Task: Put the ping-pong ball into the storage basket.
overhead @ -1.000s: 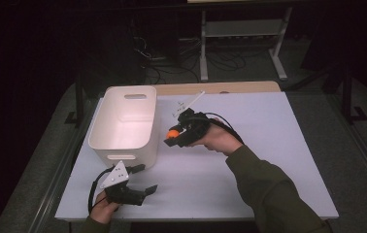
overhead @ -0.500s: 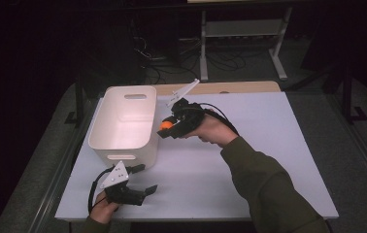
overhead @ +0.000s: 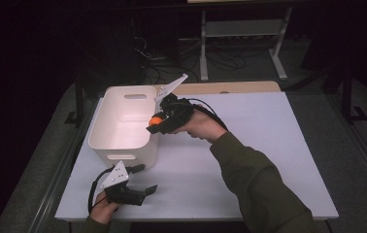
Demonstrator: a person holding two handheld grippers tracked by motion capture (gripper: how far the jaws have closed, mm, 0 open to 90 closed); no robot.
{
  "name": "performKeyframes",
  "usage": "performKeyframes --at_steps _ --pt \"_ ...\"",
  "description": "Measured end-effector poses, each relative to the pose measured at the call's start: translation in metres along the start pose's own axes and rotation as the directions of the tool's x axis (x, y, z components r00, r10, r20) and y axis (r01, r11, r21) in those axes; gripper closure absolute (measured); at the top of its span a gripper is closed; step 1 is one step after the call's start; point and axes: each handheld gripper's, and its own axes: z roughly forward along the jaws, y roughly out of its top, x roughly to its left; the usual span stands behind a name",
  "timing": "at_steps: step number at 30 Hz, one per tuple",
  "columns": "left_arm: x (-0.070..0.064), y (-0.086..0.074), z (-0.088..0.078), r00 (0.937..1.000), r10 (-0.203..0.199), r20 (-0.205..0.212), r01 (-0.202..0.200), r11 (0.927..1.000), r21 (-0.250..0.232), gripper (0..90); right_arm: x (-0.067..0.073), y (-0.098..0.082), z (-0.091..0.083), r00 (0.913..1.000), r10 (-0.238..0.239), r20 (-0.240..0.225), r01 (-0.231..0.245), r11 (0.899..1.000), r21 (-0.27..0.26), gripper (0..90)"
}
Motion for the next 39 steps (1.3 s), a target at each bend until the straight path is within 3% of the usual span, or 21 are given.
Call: performKeyframes --at_steps 29,34,39 --pt "0.000 0.000 0.000 1.0000 -0.002 0.001 0.002 1.0000 -0.005 14.1 0.001 0.019 0.052 0.9990 -0.041 -0.017 0.042 0.999 0.028 48.9" --pt "0.000 0.000 0.000 1.0000 -0.002 0.001 0.002 1.0000 -0.002 14.1 0.002 0.019 0.054 0.9993 -0.037 -0.002 0.037 0.999 0.017 38.0" --pt "0.000 0.000 0.000 1.0000 -0.003 0.000 0.003 1.0000 0.001 14.1 0.001 0.018 0.047 0.9994 -0.034 0.005 0.034 0.999 0.005 35.1"
